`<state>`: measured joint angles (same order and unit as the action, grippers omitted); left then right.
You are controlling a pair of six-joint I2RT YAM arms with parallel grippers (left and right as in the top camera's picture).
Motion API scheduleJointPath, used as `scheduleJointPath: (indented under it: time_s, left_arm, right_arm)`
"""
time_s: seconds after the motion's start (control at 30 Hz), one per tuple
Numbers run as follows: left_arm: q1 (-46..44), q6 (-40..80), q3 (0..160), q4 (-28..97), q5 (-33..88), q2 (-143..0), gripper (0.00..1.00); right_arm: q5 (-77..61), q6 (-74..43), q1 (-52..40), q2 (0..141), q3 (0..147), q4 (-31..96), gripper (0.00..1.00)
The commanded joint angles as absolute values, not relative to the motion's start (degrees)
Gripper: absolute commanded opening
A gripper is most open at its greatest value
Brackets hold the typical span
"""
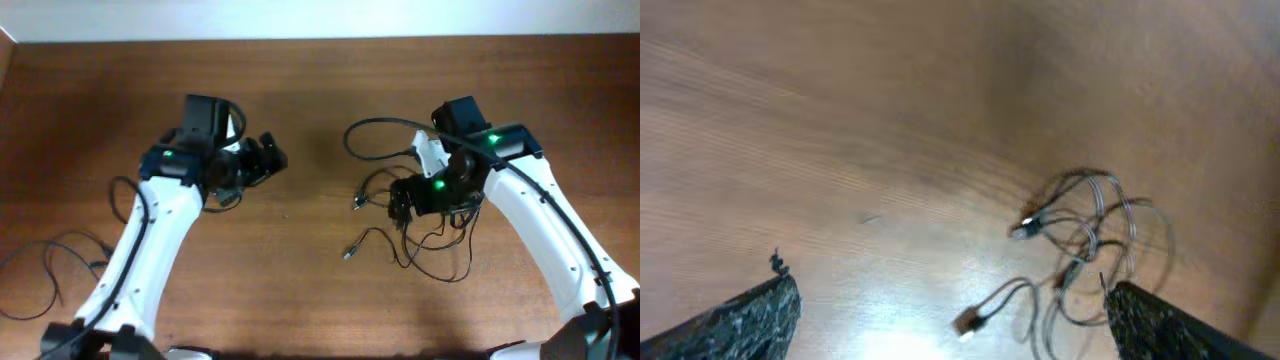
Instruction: Untangle cables
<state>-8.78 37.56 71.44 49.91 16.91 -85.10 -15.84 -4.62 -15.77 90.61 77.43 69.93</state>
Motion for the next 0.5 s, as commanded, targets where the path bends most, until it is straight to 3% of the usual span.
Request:
scheduleJointPath:
  time_s: [0.0, 0.03, 0.2, 0.4, 0.43, 0.47]
  left_arm:
    - [-13.45, 37.28, 71.29, 45.82, 21.89, -90.15, 0.99]
    - [-15.55, 37.26, 71.29, 45.54, 21.69, -90.87, 0.99]
    - [-17.63, 34.24, 71.29, 44.53, 17.61, -90.96, 0.99]
    - [-17.58, 34.24, 71.29, 42.44, 17.54, -90.96, 0.99]
    - [-17.58, 34.24, 71.29, 41.78, 17.54, -90.96, 0.99]
    - [-17.58, 34.24, 71.29, 41.63, 17.54, -90.96, 0.99]
  right_arm:
    - [0.21, -12.12, -14.79, 90.37, 78.43, 67.64, 0.99]
    - [6.61, -18.31, -12.84, 90.39, 78.17, 66.65, 0.99]
    - [1.45, -18.26, 1.54, 90.50, 69.49, 61.14, 0.99]
    - [-9.06, -19.18, 2.87, 90.50, 50.70, 53.54, 0.66]
    - [-11.07, -19.16, 2.87, 90.50, 47.92, 51.70, 0.57]
    - [-11.40, -19.16, 2.87, 90.50, 46.24, 50.37, 0.55]
